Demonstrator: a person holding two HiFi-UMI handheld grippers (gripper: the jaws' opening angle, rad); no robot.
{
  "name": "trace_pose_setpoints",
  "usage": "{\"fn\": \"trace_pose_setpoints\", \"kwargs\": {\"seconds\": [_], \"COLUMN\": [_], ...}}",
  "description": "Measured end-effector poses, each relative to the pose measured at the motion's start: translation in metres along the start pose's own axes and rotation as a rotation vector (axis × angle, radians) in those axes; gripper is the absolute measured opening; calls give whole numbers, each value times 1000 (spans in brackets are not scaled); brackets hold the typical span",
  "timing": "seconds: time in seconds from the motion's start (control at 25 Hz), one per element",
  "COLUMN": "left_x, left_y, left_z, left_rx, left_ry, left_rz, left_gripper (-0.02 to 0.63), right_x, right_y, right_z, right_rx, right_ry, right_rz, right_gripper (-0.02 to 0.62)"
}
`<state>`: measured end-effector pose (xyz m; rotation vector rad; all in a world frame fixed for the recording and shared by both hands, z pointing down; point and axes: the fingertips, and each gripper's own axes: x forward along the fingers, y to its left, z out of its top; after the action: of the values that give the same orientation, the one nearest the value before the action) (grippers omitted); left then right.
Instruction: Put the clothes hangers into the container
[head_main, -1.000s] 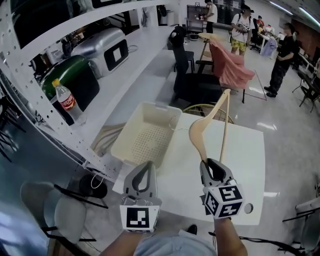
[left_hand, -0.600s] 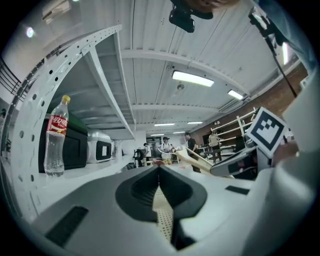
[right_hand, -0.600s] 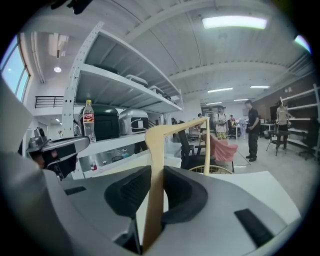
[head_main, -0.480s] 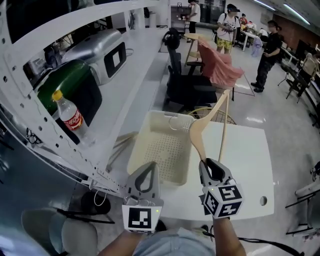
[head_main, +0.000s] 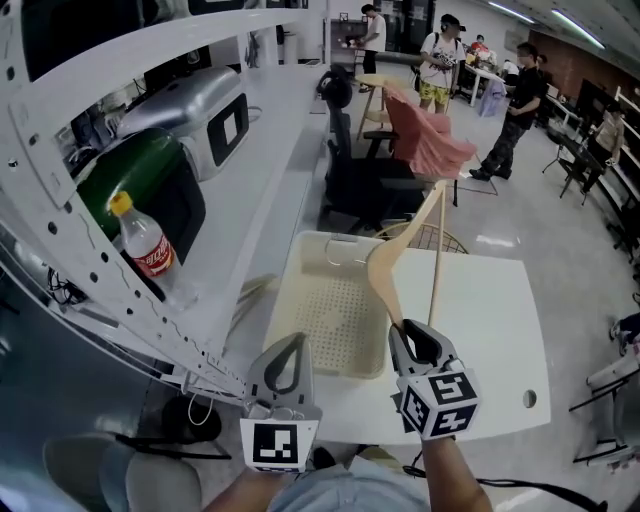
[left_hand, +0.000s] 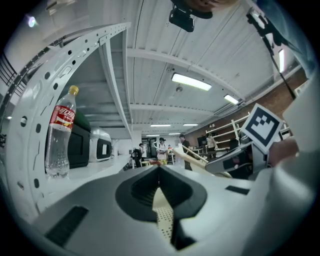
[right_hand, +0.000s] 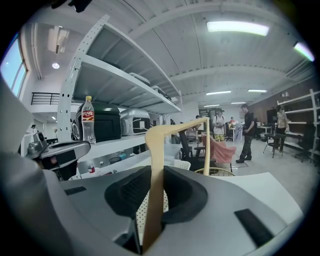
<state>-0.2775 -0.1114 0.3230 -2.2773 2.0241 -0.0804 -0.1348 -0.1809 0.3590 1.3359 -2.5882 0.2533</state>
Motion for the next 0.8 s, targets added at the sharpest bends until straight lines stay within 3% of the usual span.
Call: {"fn": "trace_pose_setpoints", "kwargs": {"seconds": [0.8], "left_x": [51], "left_y": [4], "left_z": [4], "left_rx": [18], "left_ry": [41], "left_rz": [91], "left_gripper": [12], "right_x": [47], "right_y": [-24], "right_z": [27], "right_rx": [13], "right_ry": [-13], "right_rz": [116], "right_gripper": [84]}}
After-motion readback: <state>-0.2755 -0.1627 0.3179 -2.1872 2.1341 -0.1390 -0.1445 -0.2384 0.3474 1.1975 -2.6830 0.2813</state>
